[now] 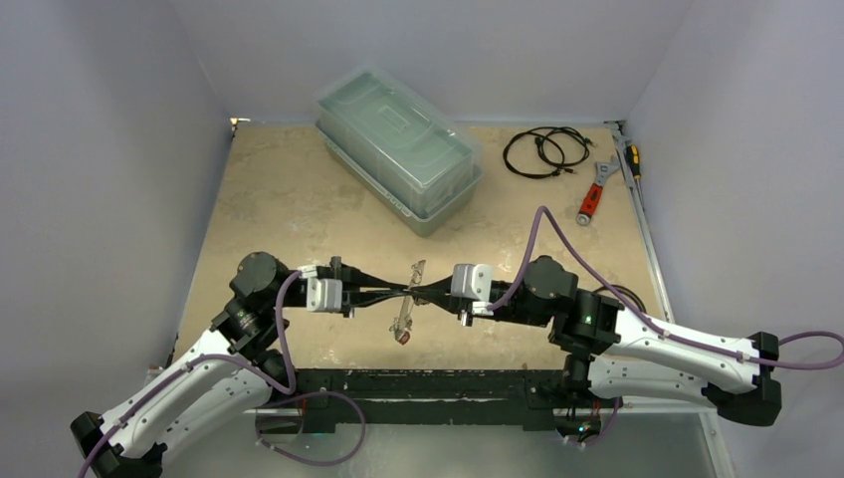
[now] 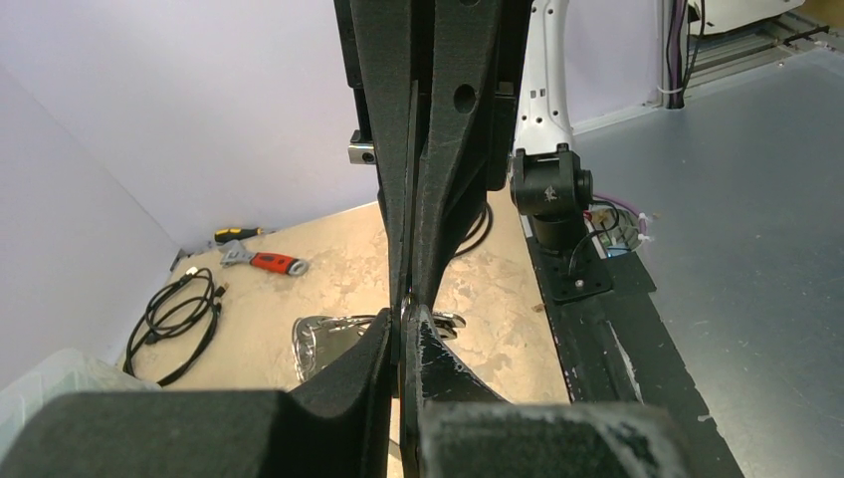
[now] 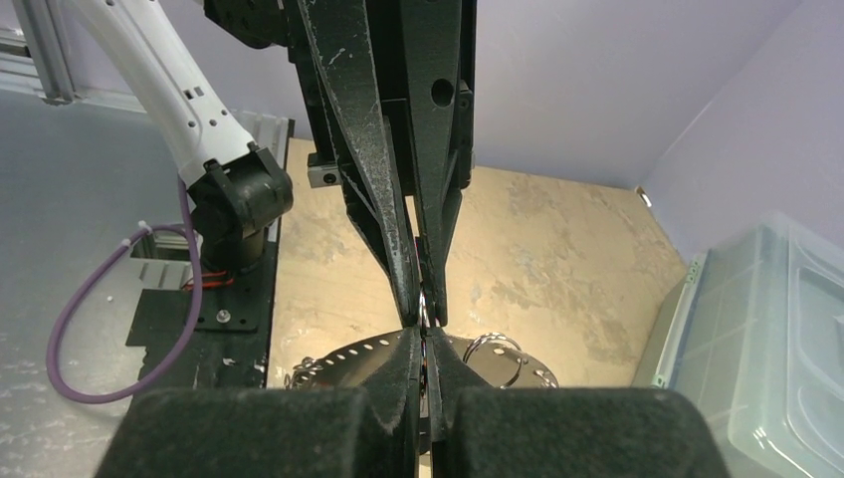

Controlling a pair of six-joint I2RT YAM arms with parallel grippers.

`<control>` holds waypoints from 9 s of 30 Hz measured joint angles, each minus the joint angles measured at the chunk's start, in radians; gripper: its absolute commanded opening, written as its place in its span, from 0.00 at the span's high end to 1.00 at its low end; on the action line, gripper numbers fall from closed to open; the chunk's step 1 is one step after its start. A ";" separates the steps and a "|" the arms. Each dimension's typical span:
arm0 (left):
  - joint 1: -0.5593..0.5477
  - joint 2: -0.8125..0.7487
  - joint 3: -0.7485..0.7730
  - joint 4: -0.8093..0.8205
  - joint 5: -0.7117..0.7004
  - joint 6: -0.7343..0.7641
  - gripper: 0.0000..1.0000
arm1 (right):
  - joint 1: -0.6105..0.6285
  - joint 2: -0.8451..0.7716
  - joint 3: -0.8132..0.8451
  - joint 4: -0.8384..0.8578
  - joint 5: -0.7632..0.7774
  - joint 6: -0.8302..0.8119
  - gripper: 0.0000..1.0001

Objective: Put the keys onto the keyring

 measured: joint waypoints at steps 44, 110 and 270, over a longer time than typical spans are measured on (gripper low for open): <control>0.000 0.111 0.042 -0.258 -0.029 0.202 0.82 | 0.000 0.142 0.146 -0.338 0.105 0.002 1.00; -0.001 -0.007 0.042 -0.216 0.003 0.174 1.00 | -0.001 0.037 0.073 -0.187 0.019 0.026 1.00; 0.000 0.095 0.042 -0.281 -0.046 0.202 0.88 | 0.000 0.161 0.127 -0.309 0.125 0.004 1.00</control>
